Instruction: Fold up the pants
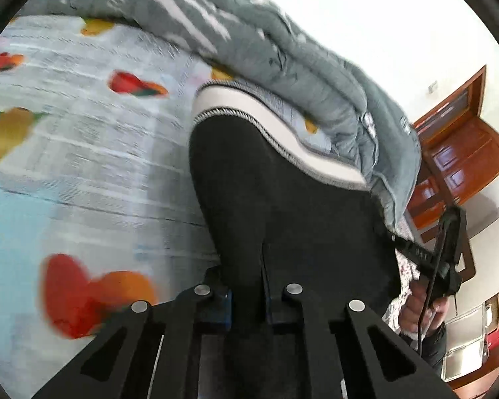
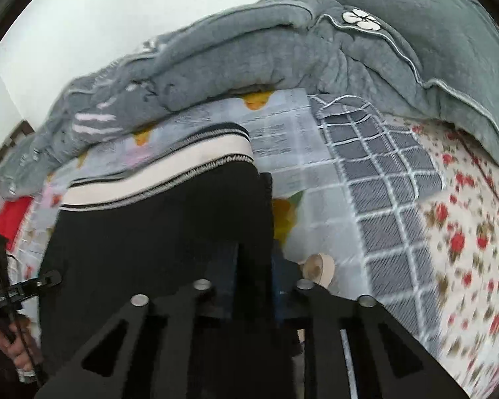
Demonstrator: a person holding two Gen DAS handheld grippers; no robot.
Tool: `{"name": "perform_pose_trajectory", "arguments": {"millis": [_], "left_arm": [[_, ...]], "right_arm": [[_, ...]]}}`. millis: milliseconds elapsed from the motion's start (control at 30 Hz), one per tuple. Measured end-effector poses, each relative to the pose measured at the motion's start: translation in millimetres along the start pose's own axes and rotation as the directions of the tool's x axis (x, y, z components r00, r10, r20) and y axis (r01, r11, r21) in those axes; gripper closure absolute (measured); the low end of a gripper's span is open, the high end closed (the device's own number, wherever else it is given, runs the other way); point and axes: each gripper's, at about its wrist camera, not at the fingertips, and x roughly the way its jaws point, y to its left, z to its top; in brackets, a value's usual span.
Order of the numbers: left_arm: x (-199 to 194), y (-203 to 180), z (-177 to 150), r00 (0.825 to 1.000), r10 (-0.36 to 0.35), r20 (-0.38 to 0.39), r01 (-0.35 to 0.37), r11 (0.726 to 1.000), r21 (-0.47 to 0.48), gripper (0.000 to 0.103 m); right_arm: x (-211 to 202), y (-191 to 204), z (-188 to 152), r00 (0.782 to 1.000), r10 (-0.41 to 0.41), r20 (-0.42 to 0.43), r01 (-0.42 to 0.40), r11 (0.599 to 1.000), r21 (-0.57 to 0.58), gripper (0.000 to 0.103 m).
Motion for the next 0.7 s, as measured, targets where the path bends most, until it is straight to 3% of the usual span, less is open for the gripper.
{"name": "perform_pose_trajectory", "arguments": {"millis": [133, 300, 433, 500, 533, 567, 633, 700], "left_arm": [[-53.4, 37.4, 10.6, 0.998, 0.043, 0.039, -0.043, 0.999, -0.001, 0.091], [-99.5, 80.3, 13.1, 0.97, 0.238, 0.052, -0.24, 0.97, 0.04, 0.089], [-97.8, 107.0, 0.8, 0.951, 0.308, -0.012, -0.308, 0.951, 0.012, 0.07], [-101.6, 109.0, -9.8, 0.954, 0.299, 0.019, -0.299, 0.954, -0.015, 0.05], [-101.5, 107.2, -14.4, 0.955, 0.295, 0.025, -0.295, 0.956, -0.013, 0.048], [-101.5, 103.4, -19.1, 0.955, 0.297, 0.024, -0.297, 0.955, 0.003, 0.048], [-102.5, 96.5, -25.3, 0.946, 0.323, 0.033, -0.325, 0.945, 0.042, 0.047], [-103.9, 85.3, -26.7, 0.923, 0.381, 0.062, -0.385, 0.919, 0.086, 0.046]], "right_arm": [[-19.5, 48.5, -28.5, 0.995, 0.098, -0.004, -0.098, 0.994, -0.045, 0.091], [-8.8, 121.6, -62.7, 0.971, 0.239, 0.014, -0.236, 0.965, -0.112, 0.091], [22.1, 142.2, -84.3, 0.978, 0.211, 0.006, -0.208, 0.971, -0.12, 0.088], [23.7, 137.9, -88.5, 0.977, 0.213, 0.024, -0.208, 0.971, -0.12, 0.088], [22.3, 136.9, -88.6, 0.977, 0.214, 0.014, -0.211, 0.971, -0.113, 0.087], [19.5, 135.5, -84.4, 0.979, 0.205, -0.003, -0.205, 0.973, -0.104, 0.078], [12.3, 135.0, -71.1, 0.981, 0.194, 0.015, -0.192, 0.977, -0.095, 0.074], [12.0, 137.3, -58.2, 0.98, 0.197, 0.042, -0.191, 0.975, -0.11, 0.073]]}}
